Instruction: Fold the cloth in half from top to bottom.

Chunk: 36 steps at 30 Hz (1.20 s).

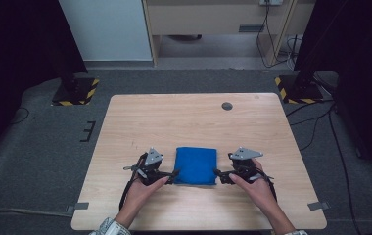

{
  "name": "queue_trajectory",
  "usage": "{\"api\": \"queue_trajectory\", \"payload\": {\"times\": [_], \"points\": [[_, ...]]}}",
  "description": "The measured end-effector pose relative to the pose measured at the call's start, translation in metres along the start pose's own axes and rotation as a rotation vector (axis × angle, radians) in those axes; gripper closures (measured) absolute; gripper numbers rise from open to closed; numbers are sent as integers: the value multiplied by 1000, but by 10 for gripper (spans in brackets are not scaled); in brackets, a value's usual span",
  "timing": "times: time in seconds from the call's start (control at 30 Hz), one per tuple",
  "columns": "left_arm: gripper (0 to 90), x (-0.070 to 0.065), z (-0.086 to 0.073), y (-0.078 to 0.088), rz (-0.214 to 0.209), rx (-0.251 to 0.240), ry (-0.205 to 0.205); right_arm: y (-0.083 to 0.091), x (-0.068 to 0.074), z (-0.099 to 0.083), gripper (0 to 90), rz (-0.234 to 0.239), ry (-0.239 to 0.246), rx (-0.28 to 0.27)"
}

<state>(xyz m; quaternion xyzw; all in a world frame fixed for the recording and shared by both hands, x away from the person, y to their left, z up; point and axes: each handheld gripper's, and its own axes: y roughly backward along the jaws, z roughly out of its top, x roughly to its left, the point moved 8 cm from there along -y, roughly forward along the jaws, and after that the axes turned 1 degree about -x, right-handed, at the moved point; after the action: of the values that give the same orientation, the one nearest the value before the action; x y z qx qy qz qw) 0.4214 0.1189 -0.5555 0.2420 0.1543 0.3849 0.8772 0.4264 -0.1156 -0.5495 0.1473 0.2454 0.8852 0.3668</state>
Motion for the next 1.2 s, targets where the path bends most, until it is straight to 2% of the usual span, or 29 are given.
{"api": "queue_trajectory", "payload": {"times": [0.3,0.63,0.83,0.93,1.2], "points": [[86,11,-2,2,15,7,11,6,-15,-4,116,-26,-26,7],[79,26,-4,6,37,12,23,16,-37,-5,115,-67,-70,-10],[76,39,-5,12,62,0,42,24,-55,-7,115,-104,-93,-25],[77,45,-6,15,81,9,33,28,-64,-9,115,-128,-99,-22],[77,63,-11,21,121,34,41,40,-92,-20,117,-187,-146,-7]]}}
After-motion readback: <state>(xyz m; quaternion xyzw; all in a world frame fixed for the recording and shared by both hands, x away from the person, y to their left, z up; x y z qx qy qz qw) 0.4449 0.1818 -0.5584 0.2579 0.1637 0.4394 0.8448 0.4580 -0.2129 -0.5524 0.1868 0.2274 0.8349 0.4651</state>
